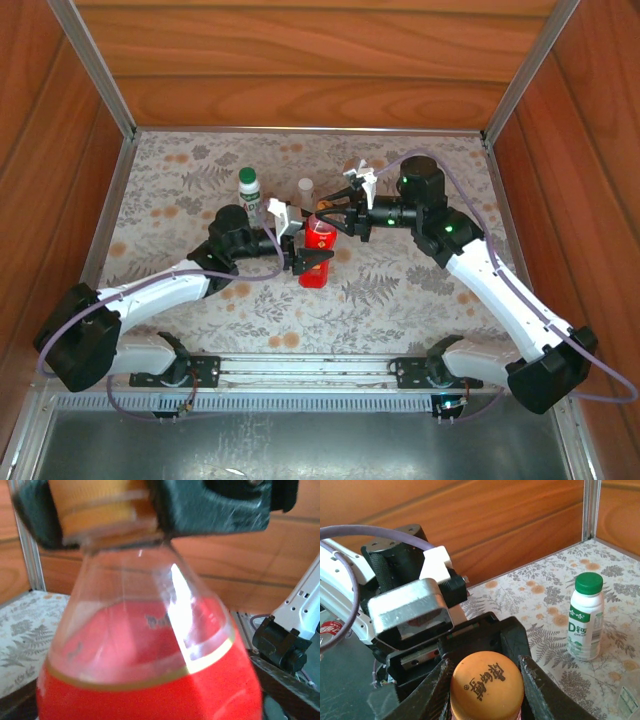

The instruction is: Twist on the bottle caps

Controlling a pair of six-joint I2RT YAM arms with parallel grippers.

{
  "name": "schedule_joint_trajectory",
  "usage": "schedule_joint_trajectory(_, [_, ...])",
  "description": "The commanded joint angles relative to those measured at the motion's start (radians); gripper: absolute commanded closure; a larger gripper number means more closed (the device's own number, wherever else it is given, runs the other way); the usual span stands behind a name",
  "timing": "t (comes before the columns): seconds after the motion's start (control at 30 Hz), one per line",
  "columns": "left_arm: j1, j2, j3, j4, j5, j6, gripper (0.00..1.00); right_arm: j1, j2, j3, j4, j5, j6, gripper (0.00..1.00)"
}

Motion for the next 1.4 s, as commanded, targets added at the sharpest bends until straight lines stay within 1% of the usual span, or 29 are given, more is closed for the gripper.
schedule_joint_trajectory(0.0, [-0.008, -0.019, 0.006, 0.049, -0.004, -0.013, 0.13, -0.008, -0.011, -0.017, 0.045, -0.038, 0.029, 0.82])
schedule_joint_trajectory(0.2, [-0.011, 0.000, 0.015, 0.054, 0.012, -0.026, 0.29, -0.011, -0.011, -0.024, 0.041, -0.054, 0.002, 0.81])
schedule_joint_trajectory(0.27, [-0.010, 0.005, 0.014, 0.054, 0.021, -0.015, 0.38, -0.013, -0.013, -0.028, 0.035, -0.067, -0.015, 0.78])
schedule_joint_trajectory(0.33, [-0.011, 0.010, 0.014, 0.055, 0.026, -0.011, 0.43, -0.013, -0.020, -0.030, 0.034, -0.069, -0.028, 0.73])
schedule_joint_trajectory(0.43, [-0.011, 0.009, 0.005, 0.055, 0.045, 0.004, 0.44, -0.016, -0.035, -0.034, 0.030, -0.069, -0.041, 0.55])
schedule_joint_trajectory(0.5, [-0.008, 0.007, -0.001, 0.055, 0.050, 0.005, 0.45, -0.025, -0.035, -0.025, 0.031, -0.096, -0.031, 0.46])
schedule_joint_trajectory(0.57, [-0.010, 0.005, -0.007, 0.055, 0.067, 0.013, 0.45, -0.039, -0.028, -0.018, 0.056, -0.149, -0.005, 0.41])
schedule_joint_trajectory(0.7, [-0.009, 0.003, -0.012, 0.055, 0.085, 0.018, 0.45, -0.059, 0.001, 0.002, 0.064, -0.221, 0.018, 0.39])
schedule_joint_trajectory(0.83, [-0.010, 0.001, -0.014, 0.053, 0.083, 0.025, 0.44, -0.068, 0.022, 0.004, 0.069, -0.243, 0.016, 0.42])
schedule_joint_trajectory(0.97, [-0.009, -0.003, -0.014, 0.054, 0.082, 0.025, 0.45, -0.072, 0.036, 0.003, 0.074, -0.257, 0.017, 0.58])
schedule_joint_trajectory(1.03, [-0.009, -0.002, -0.015, 0.054, 0.083, 0.025, 0.44, -0.074, 0.041, 0.004, 0.074, -0.256, 0.018, 0.70])
schedule_joint_trajectory(1.07, [-0.010, 0.000, -0.015, 0.054, 0.080, 0.025, 0.44, -0.074, 0.041, 0.004, 0.076, -0.255, 0.018, 0.73])
schedule_joint_trajectory(1.13, [-0.011, 0.002, -0.015, 0.054, 0.058, 0.024, 0.44, -0.074, 0.036, -0.001, 0.079, -0.237, 0.015, 0.76])
schedule_joint_trajectory(1.2, [-0.010, 0.005, -0.015, 0.055, -0.011, 0.033, 0.44, -0.074, 0.028, -0.012, 0.090, -0.175, 0.022, 0.81])
schedule_joint_trajectory(1.23, [-0.012, 0.004, -0.015, 0.055, -0.081, 0.043, 0.45, -0.074, 0.026, -0.015, 0.092, -0.126, 0.035, 0.84])
schedule_joint_trajectory(1.27, [-0.015, 0.005, -0.015, 0.055, -0.162, 0.056, 0.44, -0.074, 0.027, -0.013, 0.086, -0.058, 0.055, 0.85])
schedule_joint_trajectory(1.37, [-0.041, 0.025, 0.008, 0.057, -0.370, 0.083, 0.45, -0.068, 0.039, -0.016, 0.074, 0.180, 0.146, 0.82])
